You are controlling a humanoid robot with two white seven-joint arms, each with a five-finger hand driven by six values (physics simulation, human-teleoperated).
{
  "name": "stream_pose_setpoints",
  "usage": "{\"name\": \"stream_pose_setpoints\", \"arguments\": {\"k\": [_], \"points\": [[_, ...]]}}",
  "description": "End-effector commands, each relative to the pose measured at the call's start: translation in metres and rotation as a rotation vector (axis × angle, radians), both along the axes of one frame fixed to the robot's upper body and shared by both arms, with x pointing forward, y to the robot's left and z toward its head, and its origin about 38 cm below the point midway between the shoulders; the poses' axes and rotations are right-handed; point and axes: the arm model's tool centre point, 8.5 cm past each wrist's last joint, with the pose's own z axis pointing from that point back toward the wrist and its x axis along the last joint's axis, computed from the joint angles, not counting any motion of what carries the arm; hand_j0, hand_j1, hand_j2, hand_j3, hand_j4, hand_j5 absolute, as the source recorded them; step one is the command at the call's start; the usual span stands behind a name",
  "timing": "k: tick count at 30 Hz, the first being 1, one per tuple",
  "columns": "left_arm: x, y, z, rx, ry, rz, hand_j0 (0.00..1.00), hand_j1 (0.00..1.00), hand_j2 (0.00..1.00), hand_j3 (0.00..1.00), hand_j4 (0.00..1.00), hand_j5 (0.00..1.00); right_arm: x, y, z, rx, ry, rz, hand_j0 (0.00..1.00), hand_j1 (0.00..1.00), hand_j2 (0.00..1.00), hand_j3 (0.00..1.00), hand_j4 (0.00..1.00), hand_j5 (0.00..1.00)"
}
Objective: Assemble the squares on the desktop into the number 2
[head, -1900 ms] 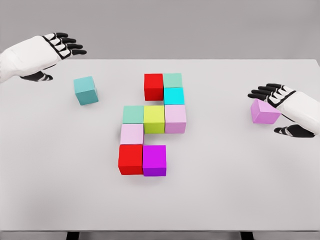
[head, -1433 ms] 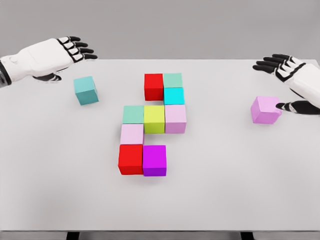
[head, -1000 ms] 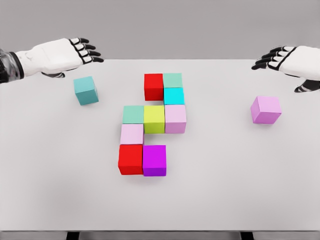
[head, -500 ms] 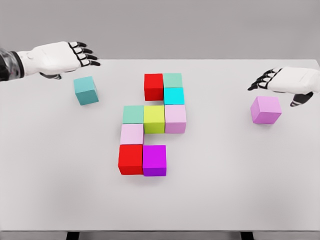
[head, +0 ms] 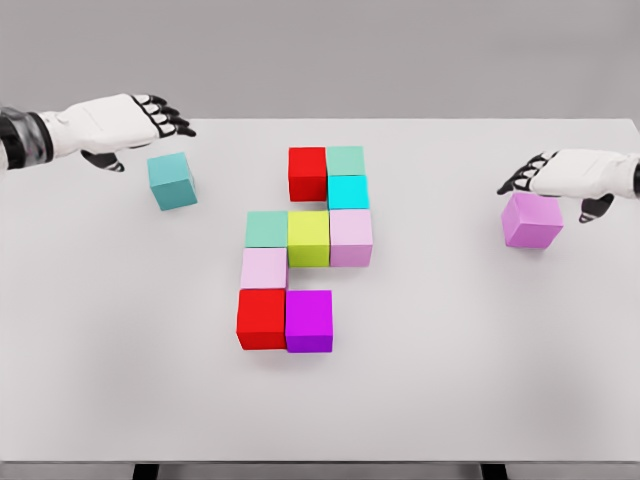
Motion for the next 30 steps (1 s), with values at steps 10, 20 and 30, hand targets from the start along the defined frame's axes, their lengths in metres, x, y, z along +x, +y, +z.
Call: {"name": "stream_pose_setpoints", "arguments": {"k": [10, 20, 30], "points": [[-0.003, -0.003, -0.011, 0.025, 0.027, -0.012, 1.0, 1.0, 1.0, 1.0, 1.0, 1.0, 0.0, 0.011, -0.016, -0.03, 0.026, 0.024, 1.0, 1.0, 1.0, 1.0, 1.0, 1.0], [-0.002, -0.016, -0.02, 0.032, 0.04, -0.037, 1.0, 1.0, 1.0, 1.0, 1.0, 1.0, 0.0, 0.011, -0.017, -0.043, 0.023, 0.026, 0.73, 0.73, 0.73, 0.73, 0.73, 0.73], [0.0, -0.02, -0.031, 0.048, 0.06, -0.033, 1.0, 1.0, 1.0, 1.0, 1.0, 1.0, 0.003, 0.019, -0.012, -0.014, 0.009, 0.035, 0.63, 0.63, 0.63, 0.63, 0.63, 0.63]]}}
